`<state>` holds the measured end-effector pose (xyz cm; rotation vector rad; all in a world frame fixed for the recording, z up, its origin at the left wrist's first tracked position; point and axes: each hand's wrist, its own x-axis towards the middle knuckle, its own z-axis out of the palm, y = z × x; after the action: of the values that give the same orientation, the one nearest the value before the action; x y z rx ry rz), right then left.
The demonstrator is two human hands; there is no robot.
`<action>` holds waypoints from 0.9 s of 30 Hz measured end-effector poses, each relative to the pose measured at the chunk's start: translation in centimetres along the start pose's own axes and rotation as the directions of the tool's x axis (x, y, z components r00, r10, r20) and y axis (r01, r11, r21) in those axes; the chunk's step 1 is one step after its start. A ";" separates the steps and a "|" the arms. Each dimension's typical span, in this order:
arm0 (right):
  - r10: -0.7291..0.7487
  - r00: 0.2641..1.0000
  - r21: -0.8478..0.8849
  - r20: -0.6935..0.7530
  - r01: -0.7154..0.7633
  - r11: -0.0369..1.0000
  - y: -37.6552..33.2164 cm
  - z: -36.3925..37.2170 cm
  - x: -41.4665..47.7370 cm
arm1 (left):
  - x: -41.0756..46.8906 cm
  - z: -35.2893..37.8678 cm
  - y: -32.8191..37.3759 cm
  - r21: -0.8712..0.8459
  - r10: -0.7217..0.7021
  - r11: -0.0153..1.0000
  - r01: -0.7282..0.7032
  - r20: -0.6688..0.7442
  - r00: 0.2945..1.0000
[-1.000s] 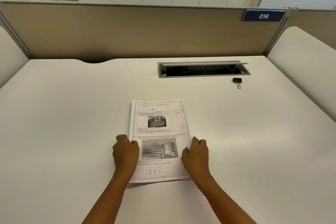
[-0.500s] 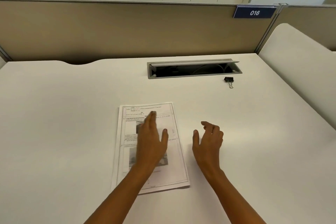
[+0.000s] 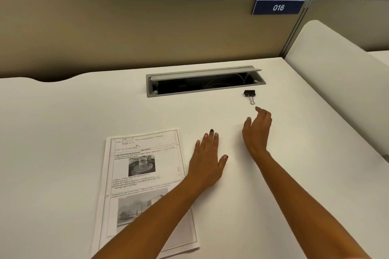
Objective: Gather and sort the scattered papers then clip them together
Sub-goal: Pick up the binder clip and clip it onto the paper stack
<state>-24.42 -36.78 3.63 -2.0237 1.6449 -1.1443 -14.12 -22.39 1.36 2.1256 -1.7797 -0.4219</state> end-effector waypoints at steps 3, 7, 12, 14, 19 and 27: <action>-0.001 0.999 -0.012 0.034 0.001 1.000 1.0 0.8 3.8 | 0.1 1.3 -0.1 0.123 0.007 0.992 -0.002 -0.038 0.999; 0.005 0.993 -0.044 0.119 0.001 0.999 1.9 2.5 8.5 | 0.2 1.9 -0.3 0.143 0.016 0.990 -0.001 -0.105 0.994; 0.050 0.958 -0.133 0.282 -0.012 0.991 2.2 4.7 12.6 | 0.1 2.3 -0.3 0.151 0.023 0.989 -0.002 -0.141 0.990; 0.067 0.942 -0.186 0.329 -0.005 0.982 2.2 5.5 13.2 | 0.1 2.4 -0.4 0.150 0.024 0.989 -0.001 -0.154 0.988; 0.066 0.948 -0.287 0.311 0.027 0.958 2.7 6.5 12.8 | 0.1 2.2 -0.3 0.128 0.027 0.992 -0.009 -0.141 0.990; 0.071 0.982 0.027 0.173 -0.077 0.997 -0.1 3.6 9.3 | -0.1 1.1 -0.6 0.013 0.059 0.998 -0.058 -0.098 0.993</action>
<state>-21.46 -46.13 5.07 -1.9630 1.5912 -0.9374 -14.06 -22.25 0.13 2.0580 -1.7873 -0.2880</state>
